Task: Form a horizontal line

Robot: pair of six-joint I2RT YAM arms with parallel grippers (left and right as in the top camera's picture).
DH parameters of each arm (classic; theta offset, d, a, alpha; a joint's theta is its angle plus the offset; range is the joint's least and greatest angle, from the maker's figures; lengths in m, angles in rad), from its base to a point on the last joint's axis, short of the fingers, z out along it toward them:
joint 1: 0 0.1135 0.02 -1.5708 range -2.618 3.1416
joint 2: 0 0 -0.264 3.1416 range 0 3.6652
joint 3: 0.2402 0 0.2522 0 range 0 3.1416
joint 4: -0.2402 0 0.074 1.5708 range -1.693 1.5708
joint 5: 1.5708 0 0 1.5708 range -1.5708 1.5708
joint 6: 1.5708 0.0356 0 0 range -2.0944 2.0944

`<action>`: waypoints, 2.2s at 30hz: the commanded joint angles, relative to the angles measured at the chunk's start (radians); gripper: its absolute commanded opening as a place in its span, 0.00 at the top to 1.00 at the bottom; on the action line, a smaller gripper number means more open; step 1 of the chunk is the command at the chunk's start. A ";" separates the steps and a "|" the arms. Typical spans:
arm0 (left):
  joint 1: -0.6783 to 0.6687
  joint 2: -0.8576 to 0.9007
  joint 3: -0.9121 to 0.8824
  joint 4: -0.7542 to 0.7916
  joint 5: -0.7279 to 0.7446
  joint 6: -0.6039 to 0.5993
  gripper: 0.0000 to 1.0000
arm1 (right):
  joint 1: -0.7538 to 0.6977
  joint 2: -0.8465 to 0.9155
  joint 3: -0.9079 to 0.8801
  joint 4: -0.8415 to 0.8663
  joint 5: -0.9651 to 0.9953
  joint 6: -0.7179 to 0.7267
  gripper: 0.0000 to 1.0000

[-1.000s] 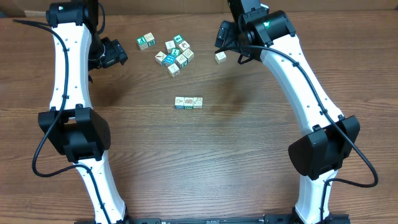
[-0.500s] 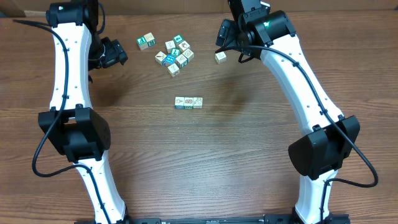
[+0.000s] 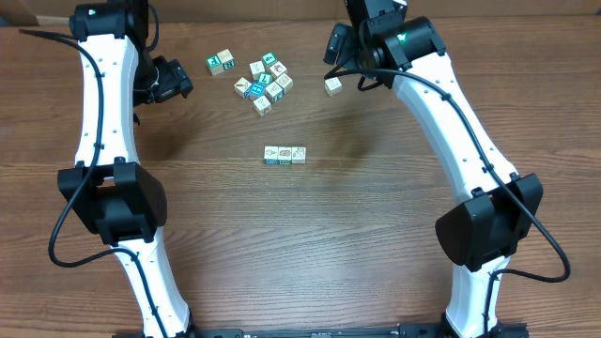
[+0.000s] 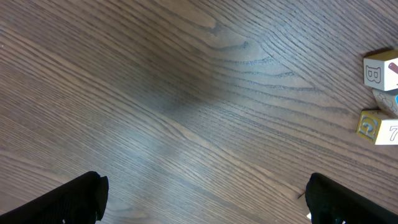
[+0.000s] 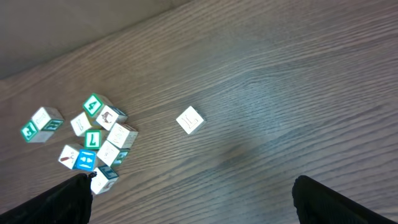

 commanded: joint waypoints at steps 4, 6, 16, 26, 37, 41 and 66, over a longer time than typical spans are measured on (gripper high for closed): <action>-0.006 -0.001 0.004 0.001 0.002 -0.004 0.01 | 0.003 0.000 -0.115 0.082 0.018 -0.002 0.00; -0.006 -0.001 0.004 0.001 0.002 -0.003 0.00 | 0.003 0.000 -0.149 0.108 0.018 -0.002 0.00; -0.006 -0.001 0.004 0.001 0.002 -0.003 0.00 | 0.005 0.000 -0.278 0.191 0.006 -0.002 0.00; -0.006 -0.001 0.004 0.001 0.002 -0.003 0.01 | 0.004 0.000 -0.278 0.240 -0.001 -0.175 0.00; -0.006 -0.001 0.004 0.001 0.002 -0.003 0.01 | 0.006 0.018 -0.278 0.320 -0.001 -0.208 0.00; -0.006 -0.001 0.004 0.001 0.002 -0.003 0.01 | 0.006 0.080 -0.278 0.381 -0.001 -0.255 0.00; -0.006 -0.001 0.004 0.001 0.002 -0.004 0.00 | 0.002 0.326 -0.278 0.700 -0.001 -0.585 0.17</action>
